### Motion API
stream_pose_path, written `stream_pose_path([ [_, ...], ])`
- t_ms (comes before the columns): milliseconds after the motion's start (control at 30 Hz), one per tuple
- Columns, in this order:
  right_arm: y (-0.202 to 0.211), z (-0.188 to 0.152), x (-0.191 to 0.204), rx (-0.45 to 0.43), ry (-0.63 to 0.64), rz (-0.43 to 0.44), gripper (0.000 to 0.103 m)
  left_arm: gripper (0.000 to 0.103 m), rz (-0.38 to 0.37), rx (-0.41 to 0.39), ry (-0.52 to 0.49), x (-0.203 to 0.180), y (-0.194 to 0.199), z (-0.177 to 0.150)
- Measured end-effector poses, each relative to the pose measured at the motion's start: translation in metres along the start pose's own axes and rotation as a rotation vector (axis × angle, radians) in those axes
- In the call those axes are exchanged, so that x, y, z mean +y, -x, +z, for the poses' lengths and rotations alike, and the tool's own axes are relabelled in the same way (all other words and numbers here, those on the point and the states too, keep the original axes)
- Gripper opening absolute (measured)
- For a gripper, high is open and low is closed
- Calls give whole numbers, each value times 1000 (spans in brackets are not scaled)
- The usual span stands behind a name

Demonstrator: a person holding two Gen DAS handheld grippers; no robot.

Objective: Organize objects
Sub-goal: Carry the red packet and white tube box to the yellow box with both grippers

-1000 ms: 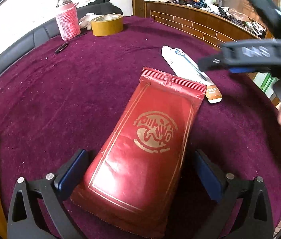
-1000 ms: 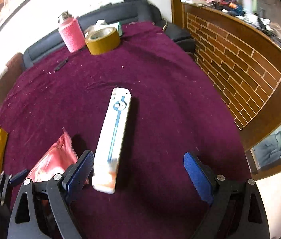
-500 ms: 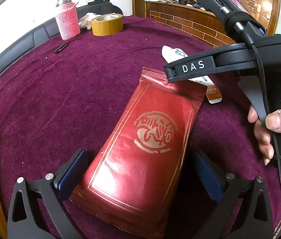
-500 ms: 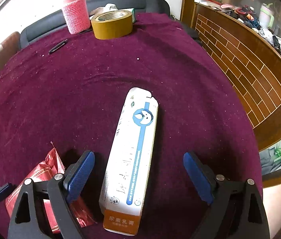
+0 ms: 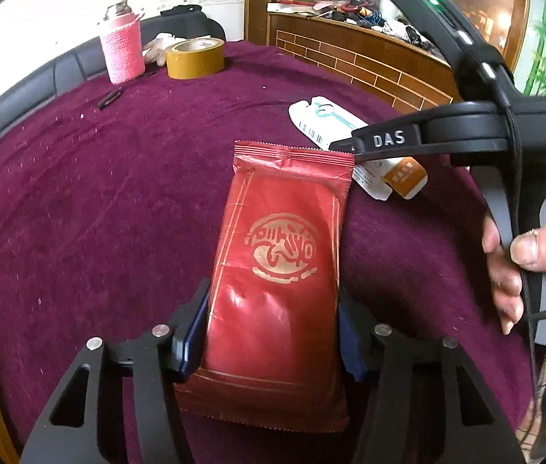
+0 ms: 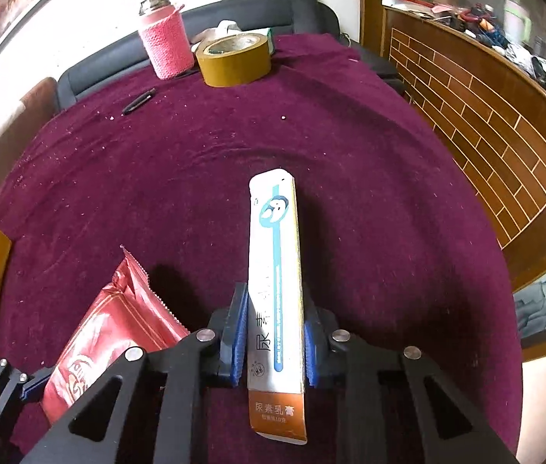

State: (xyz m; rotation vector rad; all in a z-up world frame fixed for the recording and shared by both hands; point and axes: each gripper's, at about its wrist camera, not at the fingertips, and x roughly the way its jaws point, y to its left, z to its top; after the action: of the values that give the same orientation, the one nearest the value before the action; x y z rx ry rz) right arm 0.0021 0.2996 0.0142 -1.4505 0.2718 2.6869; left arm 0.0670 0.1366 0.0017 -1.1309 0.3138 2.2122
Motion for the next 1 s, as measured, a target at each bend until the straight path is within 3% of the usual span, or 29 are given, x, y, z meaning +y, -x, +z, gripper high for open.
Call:
stream_pose_path([
  [433,43,-22,20,-46,-3,62,25,52,-63,-54,78,10,44,-32],
  [667,69,-34,39,-78,33,106,25,52,-67,-164,142,34,94,-44],
  [1000,98,-49,106,-109,170,164,25,52,-19,-251,240,78,152,-69],
])
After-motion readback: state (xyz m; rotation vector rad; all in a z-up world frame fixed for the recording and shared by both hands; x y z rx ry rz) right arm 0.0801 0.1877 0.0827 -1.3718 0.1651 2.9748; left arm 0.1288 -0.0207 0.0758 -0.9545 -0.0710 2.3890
